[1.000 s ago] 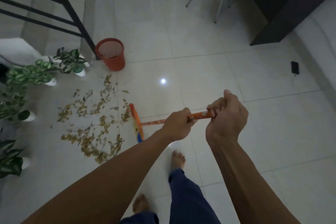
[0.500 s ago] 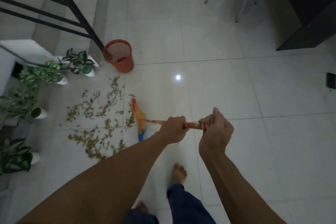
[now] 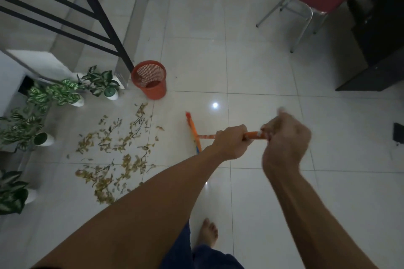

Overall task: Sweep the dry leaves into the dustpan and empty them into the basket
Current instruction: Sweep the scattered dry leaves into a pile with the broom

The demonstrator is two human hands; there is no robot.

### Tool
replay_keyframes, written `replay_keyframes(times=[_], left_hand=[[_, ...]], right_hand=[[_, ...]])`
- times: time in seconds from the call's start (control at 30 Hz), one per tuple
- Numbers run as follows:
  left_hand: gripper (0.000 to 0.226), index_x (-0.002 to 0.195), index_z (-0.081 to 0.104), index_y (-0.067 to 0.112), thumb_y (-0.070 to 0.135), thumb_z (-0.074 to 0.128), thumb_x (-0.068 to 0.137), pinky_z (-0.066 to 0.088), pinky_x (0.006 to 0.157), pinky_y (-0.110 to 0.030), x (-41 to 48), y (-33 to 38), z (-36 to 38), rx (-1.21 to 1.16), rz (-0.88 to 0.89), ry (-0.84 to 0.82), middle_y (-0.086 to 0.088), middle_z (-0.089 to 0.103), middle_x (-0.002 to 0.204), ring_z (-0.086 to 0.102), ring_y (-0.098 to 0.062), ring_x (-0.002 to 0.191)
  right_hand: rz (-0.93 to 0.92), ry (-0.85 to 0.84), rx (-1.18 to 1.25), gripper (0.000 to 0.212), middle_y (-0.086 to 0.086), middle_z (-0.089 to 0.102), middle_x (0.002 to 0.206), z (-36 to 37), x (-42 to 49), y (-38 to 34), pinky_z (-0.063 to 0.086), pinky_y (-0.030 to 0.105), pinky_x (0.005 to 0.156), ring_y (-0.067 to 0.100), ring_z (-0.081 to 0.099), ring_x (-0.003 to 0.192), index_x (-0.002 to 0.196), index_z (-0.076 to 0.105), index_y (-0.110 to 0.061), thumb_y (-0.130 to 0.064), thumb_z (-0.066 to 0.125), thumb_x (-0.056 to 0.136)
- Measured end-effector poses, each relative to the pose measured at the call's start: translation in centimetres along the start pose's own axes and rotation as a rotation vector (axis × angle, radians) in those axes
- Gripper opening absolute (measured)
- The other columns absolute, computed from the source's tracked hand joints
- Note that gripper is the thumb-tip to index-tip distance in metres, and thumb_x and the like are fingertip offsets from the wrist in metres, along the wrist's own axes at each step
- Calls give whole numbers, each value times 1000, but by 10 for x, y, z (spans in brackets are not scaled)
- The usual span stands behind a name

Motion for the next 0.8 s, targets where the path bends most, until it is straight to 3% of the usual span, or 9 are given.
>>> replay_keyframes(times=[0.07,0.13,0.27,0.3,0.4,0.47,0.67,0.8], left_hand=[[27,79,42,26,38,51,101,41,75,-38,6,-31,-10,-33,-42,5,3,56,81,62,-29,87],[27,78,41,25,37,51,101,44,74,-40,6,-63,-23,-7,-85,17,-1,60,82,63,-31,86],[24,90,49,18,39,50,102,43,77,-39,1,-115,-55,71,-160,43,-5,65,86,61,-28,83],[24,91,49,18,40,49,102,41,75,-37,1,-121,-62,91,-159,49,-2,62,84,60,-27,81],[25,95,50,15,38,47,104,37,71,-34,9,-116,-82,82,-106,65,-1,59,81,60,-27,78],[29,99,54,11,38,47,103,41,67,-35,20,-101,-93,27,-67,59,-4,62,83,60,-27,77],[33,95,58,14,45,49,101,51,66,-36,65,-50,-108,-51,28,24,-4,64,82,62,-22,75],[33,89,54,16,46,51,100,48,68,-35,92,-55,-98,-38,32,-52,-6,64,87,62,-24,79]], right_hand=[[-5,-51,-89,50,25,32,46,28,-6,19,46,31,61,24,33,50,51,39,11,-6,51,96],[36,-75,-98,50,24,31,47,53,-11,37,42,31,58,25,34,51,52,38,11,-9,52,96],[198,-78,8,54,-1,35,41,95,-13,63,51,51,92,18,38,47,45,43,-5,-8,49,98],[238,-69,41,57,-3,35,41,104,-10,64,50,52,93,16,38,45,42,45,-13,-9,49,99],[317,-23,205,57,-2,31,43,120,12,54,46,43,67,17,32,44,42,43,-22,-13,50,98],[323,10,323,50,-1,27,45,123,33,41,38,35,58,18,26,44,50,38,-21,-16,48,99],[201,108,330,41,1,23,48,117,79,3,36,28,55,18,23,44,59,29,-19,-23,48,95],[204,143,312,42,0,24,46,116,88,21,36,28,54,18,24,44,57,30,-19,-21,46,97]])
Point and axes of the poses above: each hand's wrist, its own x-axis towards the middle knuckle, its own z-axis out of the palm, y = z × x, the point moved 5 cm from there along x, towards the middle knuckle
